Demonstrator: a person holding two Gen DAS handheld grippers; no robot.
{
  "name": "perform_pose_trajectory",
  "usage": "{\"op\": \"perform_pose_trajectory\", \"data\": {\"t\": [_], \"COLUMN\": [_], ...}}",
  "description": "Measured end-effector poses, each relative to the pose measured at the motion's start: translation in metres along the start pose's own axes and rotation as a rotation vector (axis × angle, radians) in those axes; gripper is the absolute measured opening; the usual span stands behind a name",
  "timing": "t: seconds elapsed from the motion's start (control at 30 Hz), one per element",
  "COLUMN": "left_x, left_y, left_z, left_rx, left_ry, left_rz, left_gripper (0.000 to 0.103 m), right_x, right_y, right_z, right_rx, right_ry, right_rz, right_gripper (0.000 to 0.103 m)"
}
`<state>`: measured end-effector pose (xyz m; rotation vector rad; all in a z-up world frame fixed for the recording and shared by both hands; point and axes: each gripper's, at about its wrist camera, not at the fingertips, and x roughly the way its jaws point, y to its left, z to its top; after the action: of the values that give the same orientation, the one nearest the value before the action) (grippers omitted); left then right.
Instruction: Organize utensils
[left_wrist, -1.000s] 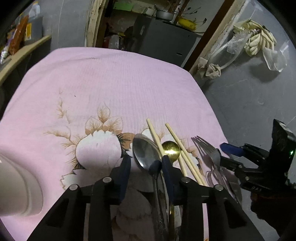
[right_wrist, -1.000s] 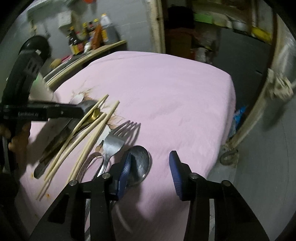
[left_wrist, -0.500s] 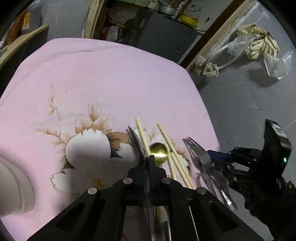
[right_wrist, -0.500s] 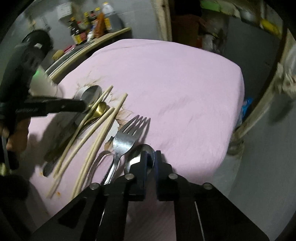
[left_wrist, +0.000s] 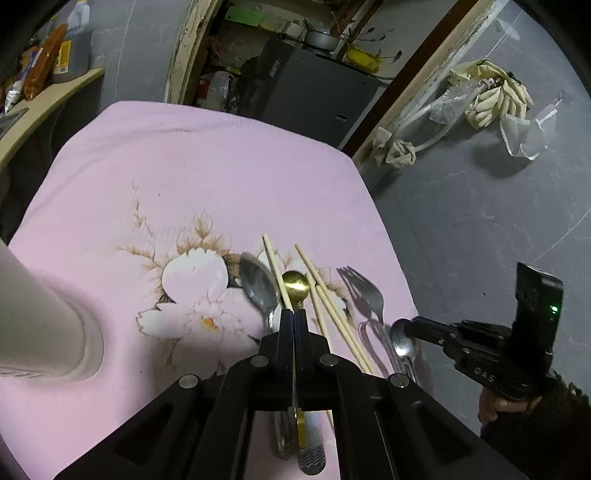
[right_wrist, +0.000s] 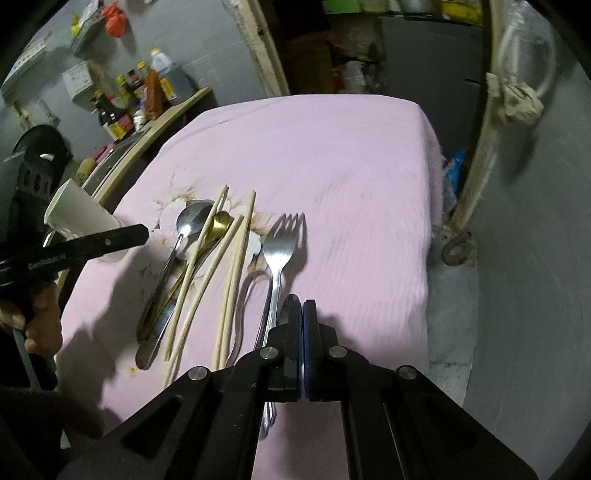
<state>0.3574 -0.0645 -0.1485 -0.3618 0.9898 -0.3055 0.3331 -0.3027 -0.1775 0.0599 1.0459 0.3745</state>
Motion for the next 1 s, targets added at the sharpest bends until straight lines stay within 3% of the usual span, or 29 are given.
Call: {"op": "perform_pose_trajectory", "data": {"t": [0.1,0.27,0.4,0.6,0.77,0.9,1.0], "left_x": [0.002,0.017,0.033,0.047,0.056,0.059,0.061], "left_y": [0.004,0.014,0.018,0.013,0.014,0.015,0.016], "left_z": [-0.003,-0.001,0.002,0.005,0.006,0.010,0.012], "left_rx": [0.020,-0.022,-0.039,-0.030,-0.037,-0.054,-0.073], "left_ry": [0.013,0.038,0.084,0.102,0.111,0.099,0.099], "left_rz": [0.019,0.056,0.048,0.048,0.057,0.008,-0.004], "left_gripper": [0.001,0.003,0.006,0.017,0.020,0.034,0.034], "right_x": [-0.005,0.007,0.014,0.020,0.024,0.031,0.035], "right_y": [-0.004,-0.026,-0.029,-0.035,-0.041,-0.046,-0.047], "right_z": [-0.008,-0.012,-0.012,-0.010,-0.010,-0.011,-0.010], "right_rx": [0.056,0.143,0.133,0.118,0.114,0.117,0.110], "right_ry": [-0.023,-0.039,-0.031,-0.012,-0.004,0.005,0.009], "right_rz": [-0.029,0.000,0.026,0.077,0.131,0.180,0.209], "right_gripper": [0.001,0.001,0.001,0.002,0.003,0.003,0.004]}}
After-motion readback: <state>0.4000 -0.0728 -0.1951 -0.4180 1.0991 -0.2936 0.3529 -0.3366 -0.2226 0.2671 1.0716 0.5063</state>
